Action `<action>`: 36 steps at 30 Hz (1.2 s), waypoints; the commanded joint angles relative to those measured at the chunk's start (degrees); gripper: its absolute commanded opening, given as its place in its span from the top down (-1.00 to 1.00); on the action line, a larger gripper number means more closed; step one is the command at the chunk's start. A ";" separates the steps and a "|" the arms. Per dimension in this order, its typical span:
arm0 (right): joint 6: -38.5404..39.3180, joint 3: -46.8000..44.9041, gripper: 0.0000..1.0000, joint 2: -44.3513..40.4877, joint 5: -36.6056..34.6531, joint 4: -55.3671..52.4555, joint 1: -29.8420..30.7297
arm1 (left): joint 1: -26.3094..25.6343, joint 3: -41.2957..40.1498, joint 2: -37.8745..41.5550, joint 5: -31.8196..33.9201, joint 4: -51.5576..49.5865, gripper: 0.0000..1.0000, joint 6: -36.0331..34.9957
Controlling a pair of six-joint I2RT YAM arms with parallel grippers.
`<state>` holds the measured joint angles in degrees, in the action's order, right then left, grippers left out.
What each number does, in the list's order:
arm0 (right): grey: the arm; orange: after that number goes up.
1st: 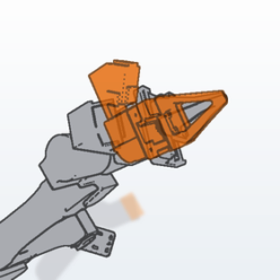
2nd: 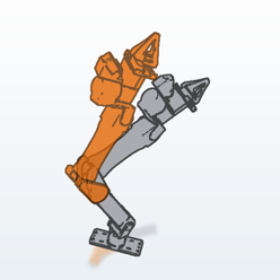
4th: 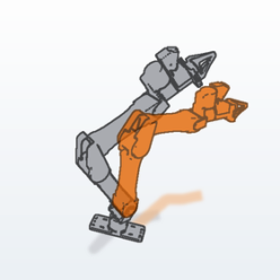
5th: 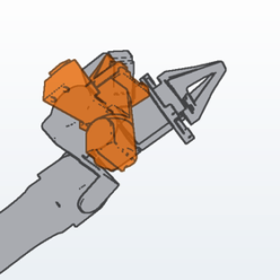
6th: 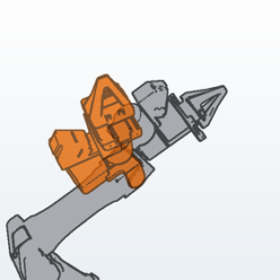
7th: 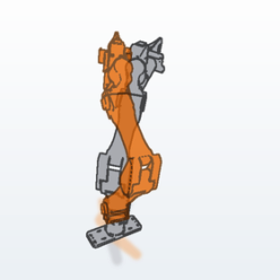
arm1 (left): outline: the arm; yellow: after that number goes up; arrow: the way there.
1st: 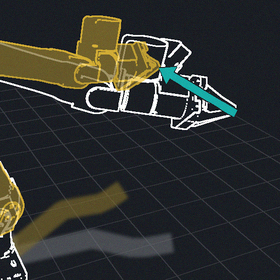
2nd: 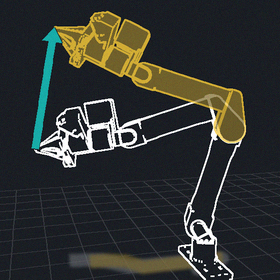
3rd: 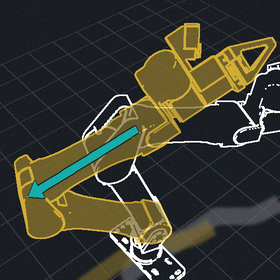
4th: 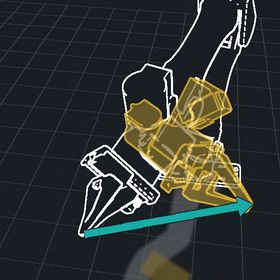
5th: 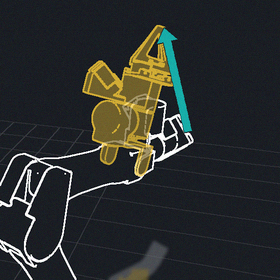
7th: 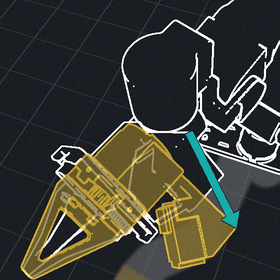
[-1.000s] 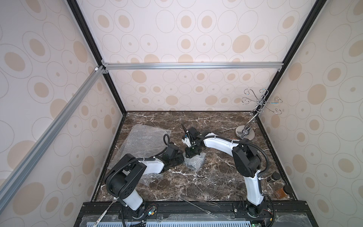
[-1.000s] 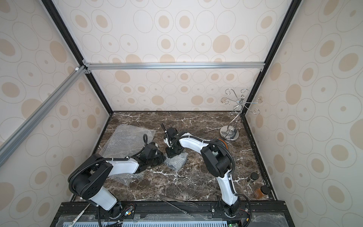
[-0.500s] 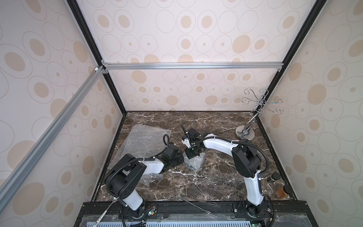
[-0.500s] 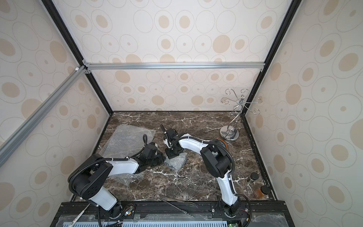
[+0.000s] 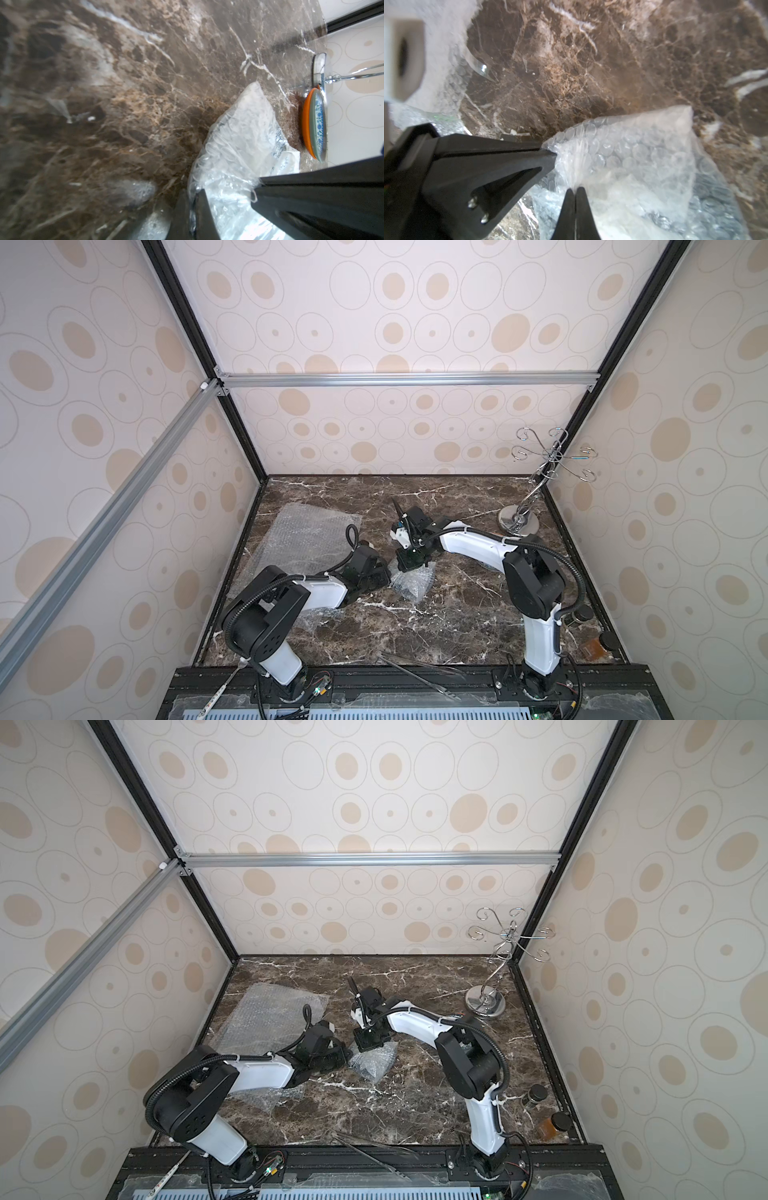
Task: Unpack dinner plates from bubble wrap
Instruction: Unwrap the bubble wrap at the center of the board.
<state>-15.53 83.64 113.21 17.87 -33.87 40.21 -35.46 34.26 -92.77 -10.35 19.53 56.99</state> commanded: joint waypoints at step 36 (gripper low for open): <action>-4.57 -7.64 0.94 -13.29 5.88 8.72 -3.82 | 0.09 -0.95 -3.42 2.26 -7.68 1.00 -0.74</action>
<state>-19.46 75.16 104.99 20.97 -27.51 36.84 -36.01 35.07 -93.58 -12.91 22.31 56.95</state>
